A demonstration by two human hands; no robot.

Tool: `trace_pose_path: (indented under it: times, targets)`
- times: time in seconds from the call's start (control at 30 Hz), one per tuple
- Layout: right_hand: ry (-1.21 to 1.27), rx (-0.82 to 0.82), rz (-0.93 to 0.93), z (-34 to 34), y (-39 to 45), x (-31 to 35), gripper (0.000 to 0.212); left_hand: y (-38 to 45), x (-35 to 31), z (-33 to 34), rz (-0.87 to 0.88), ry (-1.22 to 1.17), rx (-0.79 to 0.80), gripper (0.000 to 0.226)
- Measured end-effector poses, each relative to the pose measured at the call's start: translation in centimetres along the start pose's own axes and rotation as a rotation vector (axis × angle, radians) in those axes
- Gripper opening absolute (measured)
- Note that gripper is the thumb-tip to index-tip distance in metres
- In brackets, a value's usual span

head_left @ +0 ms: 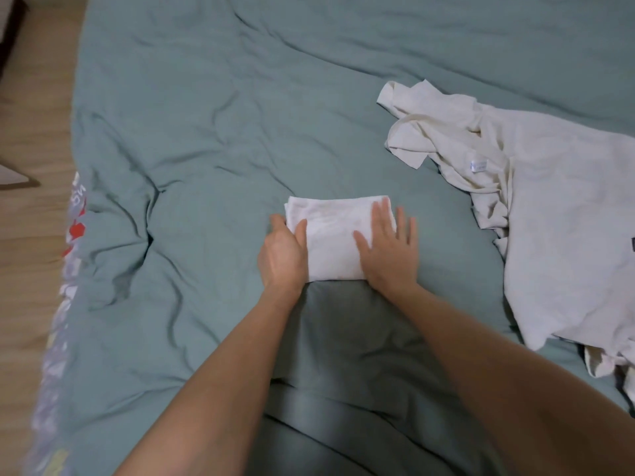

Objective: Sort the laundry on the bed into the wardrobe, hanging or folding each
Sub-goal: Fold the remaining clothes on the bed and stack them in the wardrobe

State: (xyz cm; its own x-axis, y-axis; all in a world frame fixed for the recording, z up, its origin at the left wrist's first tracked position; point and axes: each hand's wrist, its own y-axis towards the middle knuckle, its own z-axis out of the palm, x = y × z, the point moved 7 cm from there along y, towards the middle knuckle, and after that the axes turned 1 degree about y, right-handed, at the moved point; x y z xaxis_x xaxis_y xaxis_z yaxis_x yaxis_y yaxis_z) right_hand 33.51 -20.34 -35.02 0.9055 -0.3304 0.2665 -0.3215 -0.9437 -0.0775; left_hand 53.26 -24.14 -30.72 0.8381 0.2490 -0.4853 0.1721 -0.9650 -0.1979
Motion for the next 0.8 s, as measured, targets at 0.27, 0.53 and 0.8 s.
trace_pose_path:
  times: [0.27,0.53,0.8]
  targets:
    - [0.811,0.399,0.566,-2.7,-0.8,-0.3,0.068,-3.3,1.4,-2.4,-0.157,-0.386,0.079,0.035]
    - [1.246,0.757,0.557,-9.6,-8.3,7.3,0.049,-13.0,4.5,-14.4,-0.275,-0.660,-0.079,0.008]
    - [1.238,1.066,0.199,-21.3,-19.1,23.8,0.029,-24.0,10.0,-34.9,-0.305,-0.820,-0.316,0.016]
